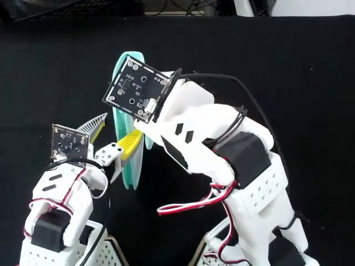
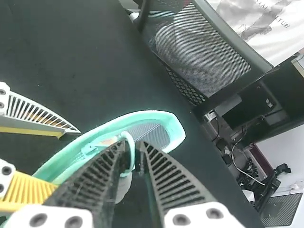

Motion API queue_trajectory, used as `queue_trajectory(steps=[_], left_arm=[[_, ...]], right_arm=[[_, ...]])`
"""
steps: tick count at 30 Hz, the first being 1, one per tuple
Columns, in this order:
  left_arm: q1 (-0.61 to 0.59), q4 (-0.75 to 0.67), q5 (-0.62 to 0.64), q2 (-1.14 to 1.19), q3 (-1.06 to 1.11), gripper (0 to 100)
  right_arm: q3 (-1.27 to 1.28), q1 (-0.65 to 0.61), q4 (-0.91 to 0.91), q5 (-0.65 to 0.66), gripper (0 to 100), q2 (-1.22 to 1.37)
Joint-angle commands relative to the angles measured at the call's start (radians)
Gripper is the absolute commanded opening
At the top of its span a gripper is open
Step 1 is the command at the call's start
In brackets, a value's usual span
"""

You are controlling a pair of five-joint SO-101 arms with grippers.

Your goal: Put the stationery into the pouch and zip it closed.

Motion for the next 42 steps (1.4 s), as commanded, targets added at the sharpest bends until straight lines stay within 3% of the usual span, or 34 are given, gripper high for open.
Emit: queue_trajectory(steps=[1,10,15,21,25,32,42], left_arm=[[-0.007,-0.028,0.0,0.006,-0.094,29],[-0.007,-0.025,0.0,0.006,-0.088,27],[-0.007,-0.021,-0.02,-0.002,-0.074,3],[-0.005,-0.014,-0.026,-0.003,-0.05,3],[-0.005,0.077,-0.015,-0.005,-0.097,3],[-0.013,0.196,-0.02,-0.005,-0.165,3],[-0.015,0.201,-0.021,-0.005,-0.159,3]], right_arm=[[-0.024,-0.008,0.0,0.008,1.2,-0.002],[0.002,-0.008,0.0,0.008,1.2,-0.01],[0.002,-0.006,0.018,0.008,1.2,-0.01],[0.031,-0.006,0.015,0.002,1.2,-0.01],[0.081,0.002,-0.014,0.006,1.2,-0.01],[0.096,0.163,-0.17,0.002,1.2,-0.002],[0.094,0.299,-0.259,0.006,1.2,0.088]])
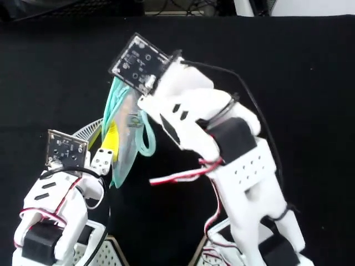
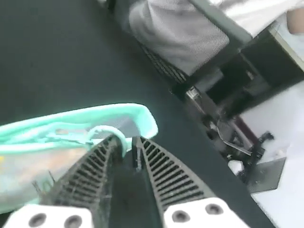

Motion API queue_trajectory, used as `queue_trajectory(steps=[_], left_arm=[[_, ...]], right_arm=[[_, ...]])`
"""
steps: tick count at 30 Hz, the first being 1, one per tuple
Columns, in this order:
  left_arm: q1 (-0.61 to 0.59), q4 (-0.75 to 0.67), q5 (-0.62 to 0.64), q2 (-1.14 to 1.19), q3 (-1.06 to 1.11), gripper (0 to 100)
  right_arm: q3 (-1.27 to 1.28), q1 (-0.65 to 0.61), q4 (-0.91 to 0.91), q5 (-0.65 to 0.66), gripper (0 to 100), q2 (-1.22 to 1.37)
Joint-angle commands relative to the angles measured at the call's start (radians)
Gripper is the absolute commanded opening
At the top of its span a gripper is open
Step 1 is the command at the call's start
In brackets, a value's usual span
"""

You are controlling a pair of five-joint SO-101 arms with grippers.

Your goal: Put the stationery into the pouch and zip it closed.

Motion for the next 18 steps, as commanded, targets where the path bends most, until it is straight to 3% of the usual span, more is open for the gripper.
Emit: queue_trajectory(steps=[1,13,18], left_arm=[[-0.018,0.028,0.005,-0.003,-0.031,3],[-0.018,0.028,0.005,-0.003,-0.031,3],[-0.018,0.026,0.005,-0.003,-0.031,3]], right_arm=[[-0.019,0.146,-0.074,0.009,1.2,0.036],[-0.05,0.368,-0.249,0.003,1.2,0.236],[-0.077,0.373,-0.222,0.003,1.2,0.26]])
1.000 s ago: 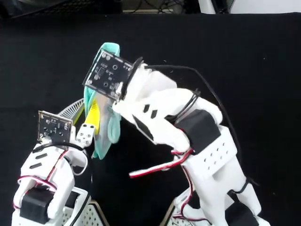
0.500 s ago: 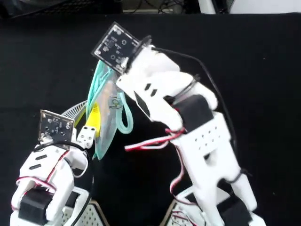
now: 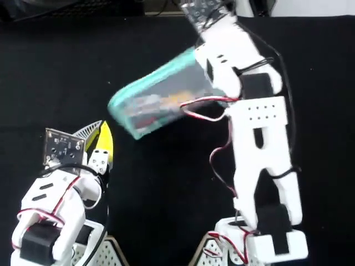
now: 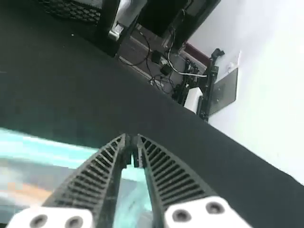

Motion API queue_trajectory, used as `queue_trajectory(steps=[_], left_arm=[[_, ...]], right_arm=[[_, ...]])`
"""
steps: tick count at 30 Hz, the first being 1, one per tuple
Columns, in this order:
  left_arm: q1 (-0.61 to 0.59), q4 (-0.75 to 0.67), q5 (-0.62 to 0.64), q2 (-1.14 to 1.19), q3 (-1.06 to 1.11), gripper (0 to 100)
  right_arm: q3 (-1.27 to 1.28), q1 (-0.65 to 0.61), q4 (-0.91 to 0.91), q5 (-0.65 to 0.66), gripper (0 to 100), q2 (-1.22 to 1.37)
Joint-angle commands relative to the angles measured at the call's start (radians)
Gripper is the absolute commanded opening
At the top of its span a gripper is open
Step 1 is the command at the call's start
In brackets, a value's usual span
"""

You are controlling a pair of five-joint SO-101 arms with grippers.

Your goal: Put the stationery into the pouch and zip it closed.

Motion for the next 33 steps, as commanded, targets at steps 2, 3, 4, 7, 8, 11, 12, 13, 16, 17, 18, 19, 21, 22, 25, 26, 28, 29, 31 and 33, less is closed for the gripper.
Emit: queue_trajectory(steps=[2,3,4,7,8,11,12,13,16,17,18,19,21,22,25,26,28,29,31,33], left_arm=[[-0.008,0.0,0.003,-0.003,-0.035,3],[-0.008,-0.002,0.003,-0.003,-0.035,3],[-0.008,-0.005,0.003,-0.003,-0.035,4],[-0.01,-0.002,0.003,-0.003,-0.035,4],[-0.01,0.002,0.003,-0.003,-0.033,6],[-0.067,0.003,0.008,-0.002,-0.03,15],[-0.105,0.002,0.009,0.0,-0.035,17],[-0.148,-0.002,0.009,0.005,-0.038,19],[-0.262,-0.006,0.009,0.012,-0.024,20],[-0.28,-0.008,0.005,0.026,-0.01,20],[-0.291,-0.012,0.005,0.052,0.004,20],[-0.298,-0.028,0.005,0.086,0.021,20],[-0.309,-0.061,0.005,0.184,0.039,20],[-0.311,-0.077,0.005,0.241,0.041,20],[-0.308,-0.103,0.008,0.4,0.015,20],[-0.308,-0.104,0.009,0.446,-0.001,20],[-0.306,-0.104,0.009,0.514,-0.033,20],[-0.306,-0.104,0.011,0.535,-0.044,20],[-0.306,-0.104,0.011,0.555,-0.051,20],[-0.306,-0.1,0.011,0.554,-0.051,20]], right_arm=[[-0.056,-0.031,0.003,0.002,1.2,-0.028],[-0.054,-0.046,0.009,0.002,1.2,-0.039],[-0.056,-0.061,0.023,0.003,1.2,-0.053],[-0.056,-0.118,0.058,0.006,1.2,-0.108],[-0.056,-0.133,0.072,0.006,1.2,-0.133],[-0.048,-0.152,0.115,0.003,1.2,-0.18],[-0.044,-0.146,0.132,0.003,1.3,-0.185],[-0.028,-0.129,0.144,0.002,1.5,-0.183],[0.056,-0.054,0.132,-0.049,1.6,-0.153],[0.093,-0.018,0.101,-0.089,1.6,-0.131],[0.128,0.02,0.063,-0.13,1.7,-0.105],[0.156,0.057,0.025,-0.173,2.7,-0.077],[0.194,0.132,-0.041,-0.242,8.3,-0.004],[0.199,0.164,-0.066,-0.27,11.5,0.038],[0.173,0.245,-0.138,-0.276,17.8,0.189],[0.153,0.265,-0.161,-0.25,17.8,0.245],[0.093,0.293,-0.19,-0.189,16.3,0.355],[0.056,0.304,-0.196,-0.155,15.6,0.414],[-0.025,0.318,-0.195,-0.086,15.2,0.522],[-0.104,0.325,-0.186,0.005,15.2,0.624]])
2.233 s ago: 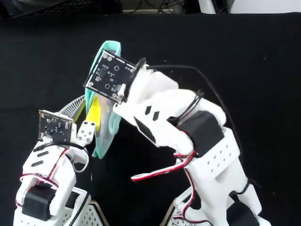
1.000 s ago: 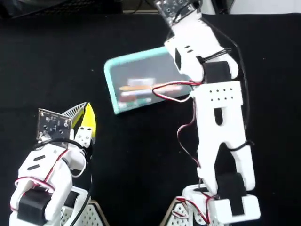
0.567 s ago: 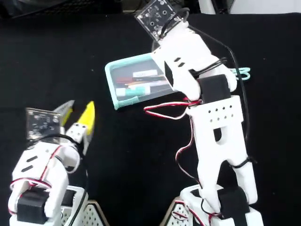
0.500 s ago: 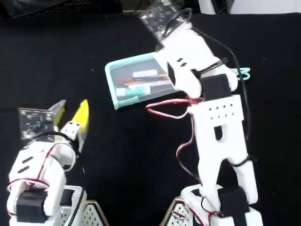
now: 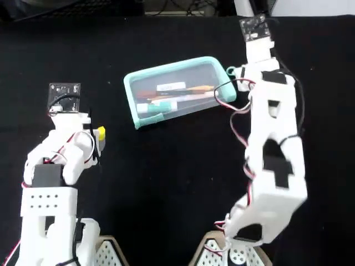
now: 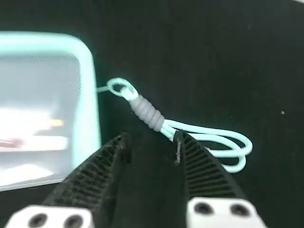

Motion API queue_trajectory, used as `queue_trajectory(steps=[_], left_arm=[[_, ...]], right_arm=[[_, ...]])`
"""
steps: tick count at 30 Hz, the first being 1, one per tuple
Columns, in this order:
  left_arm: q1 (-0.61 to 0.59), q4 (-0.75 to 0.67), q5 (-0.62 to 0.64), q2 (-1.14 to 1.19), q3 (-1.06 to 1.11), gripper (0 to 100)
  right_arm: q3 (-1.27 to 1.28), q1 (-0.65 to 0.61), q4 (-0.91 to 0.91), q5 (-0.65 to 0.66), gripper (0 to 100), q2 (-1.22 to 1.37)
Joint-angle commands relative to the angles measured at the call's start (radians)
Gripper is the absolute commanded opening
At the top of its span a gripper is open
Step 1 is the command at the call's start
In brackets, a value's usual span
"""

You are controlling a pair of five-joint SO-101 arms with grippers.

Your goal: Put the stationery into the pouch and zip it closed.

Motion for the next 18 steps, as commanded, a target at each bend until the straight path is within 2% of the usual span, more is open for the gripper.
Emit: queue_trajectory(steps=[1,5,9,13,18], left_arm=[[-0.005,-0.018,0.011,0.011,-0.059,20],[-0.005,-0.017,0.011,0.011,-0.058,20],[-0.005,-0.017,0.011,0.011,-0.056,20],[-0.005,-0.023,0.011,0.011,-0.036,20],[-0.005,-0.023,0.011,0.011,-0.036,20]], right_arm=[[-0.177,0.025,0.0,0.146,15.2,0.151],[-0.348,0.023,0.08,0.23,16.1,0.309],[-0.522,0.028,0.098,0.236,23.4,0.437],[-0.647,0.02,0.109,0.239,22.2,0.542],[-0.803,-0.008,0.13,0.322,22.2,0.685]])
